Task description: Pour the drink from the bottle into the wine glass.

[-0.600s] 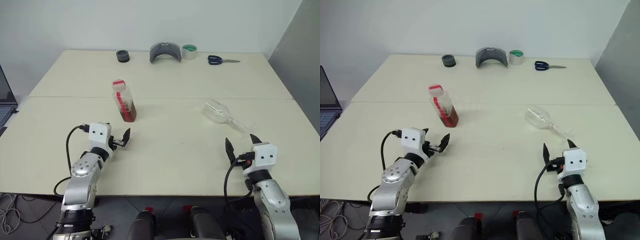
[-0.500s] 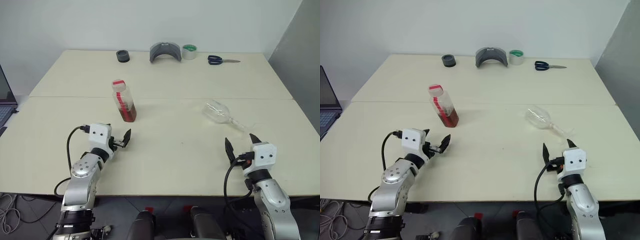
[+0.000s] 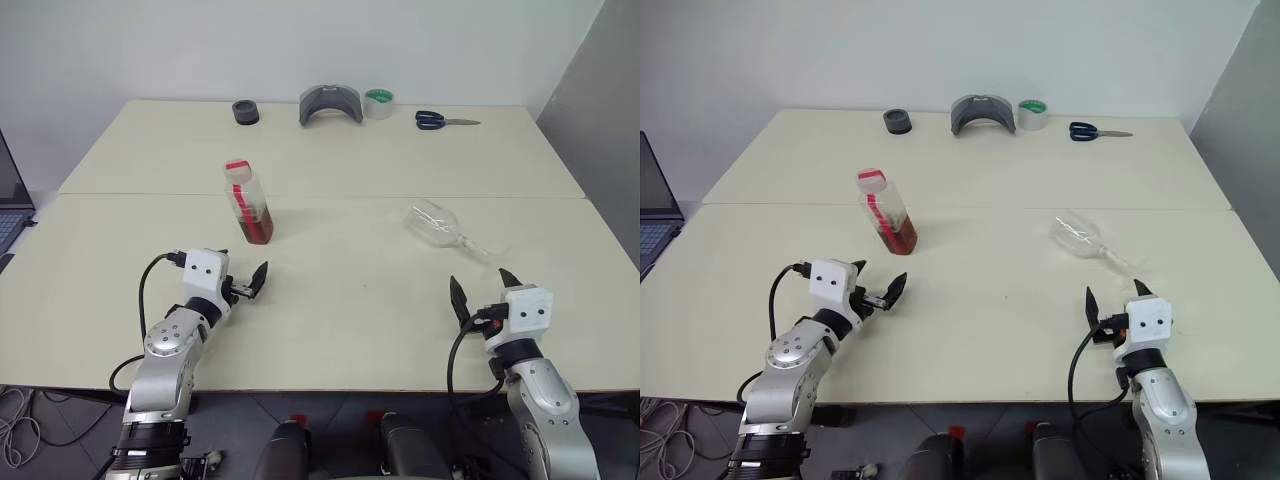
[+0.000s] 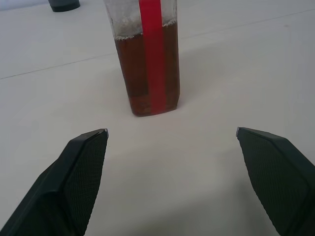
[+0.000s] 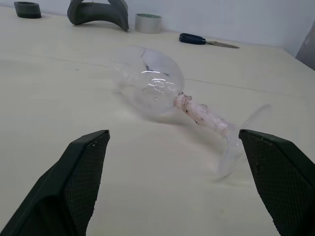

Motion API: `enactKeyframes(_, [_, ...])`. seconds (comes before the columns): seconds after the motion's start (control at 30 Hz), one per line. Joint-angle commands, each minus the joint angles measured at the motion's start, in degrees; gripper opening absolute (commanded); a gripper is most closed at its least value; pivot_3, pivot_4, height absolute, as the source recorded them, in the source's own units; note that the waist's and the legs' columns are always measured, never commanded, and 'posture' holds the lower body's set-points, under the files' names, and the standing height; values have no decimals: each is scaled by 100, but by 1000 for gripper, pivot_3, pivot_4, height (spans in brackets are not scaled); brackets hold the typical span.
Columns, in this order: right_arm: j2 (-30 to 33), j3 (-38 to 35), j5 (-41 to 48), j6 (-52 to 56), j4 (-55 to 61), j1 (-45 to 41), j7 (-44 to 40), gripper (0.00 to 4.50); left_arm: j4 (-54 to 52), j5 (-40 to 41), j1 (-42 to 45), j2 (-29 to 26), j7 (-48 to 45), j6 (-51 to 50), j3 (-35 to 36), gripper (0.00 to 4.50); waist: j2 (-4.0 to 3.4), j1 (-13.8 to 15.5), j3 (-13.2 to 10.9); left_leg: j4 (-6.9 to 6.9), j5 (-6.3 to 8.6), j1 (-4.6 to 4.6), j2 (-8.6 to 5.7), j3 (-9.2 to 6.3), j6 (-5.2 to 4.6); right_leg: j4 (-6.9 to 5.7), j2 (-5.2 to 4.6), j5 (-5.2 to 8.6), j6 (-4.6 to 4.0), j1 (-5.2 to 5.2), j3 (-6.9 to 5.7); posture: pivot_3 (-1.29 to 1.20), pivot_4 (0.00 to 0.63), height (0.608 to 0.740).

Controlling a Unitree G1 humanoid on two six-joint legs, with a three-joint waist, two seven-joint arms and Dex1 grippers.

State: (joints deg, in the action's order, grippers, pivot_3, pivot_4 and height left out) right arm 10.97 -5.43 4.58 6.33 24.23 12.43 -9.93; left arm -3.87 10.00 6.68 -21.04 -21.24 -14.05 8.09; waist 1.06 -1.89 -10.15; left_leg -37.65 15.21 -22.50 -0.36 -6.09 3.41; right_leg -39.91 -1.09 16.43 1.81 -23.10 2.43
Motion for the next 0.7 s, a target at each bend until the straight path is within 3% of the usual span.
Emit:
enactKeyframes(0.03, [3, 55, 97, 49, 106, 15, -95, 4500, -97, -41, 16, -26, -28, 204, -10, 4485, 0, 0, 0, 0, 0, 0, 0, 0, 0, 0, 0, 0, 0, 0, 0, 0, 150, 740])
enactKeyframes(0.27, [17, 68, 185, 74, 179, -40, -177, 4500, -47, -54, 13, -17, -102, 352, -42, 4485, 0, 0, 0, 0, 0, 0, 0, 0, 0, 0, 0, 0, 0, 0, 0, 0, 150, 740])
enactKeyframes(0.53, [508, 362, 213, 188, 410, -127, -738, 4500, 112, 33, -53, 7, -163, 641, 77, 4485, 0, -5, 0, 0, 0, 1, 2, 0, 0, 0, 1, 0, 0, 0, -1, 0, 150, 740])
enactKeyframes(0.7, [1095, 564, 1259, 1298, 983, -823, -1694, 4500, 240, 78, 139, -12, 4, 476, 259, 4485, 1, -13, -1, 0, 0, 1, 1, 0, 0, 0, 1, 0, 0, 0, -1, 0, 150, 740])
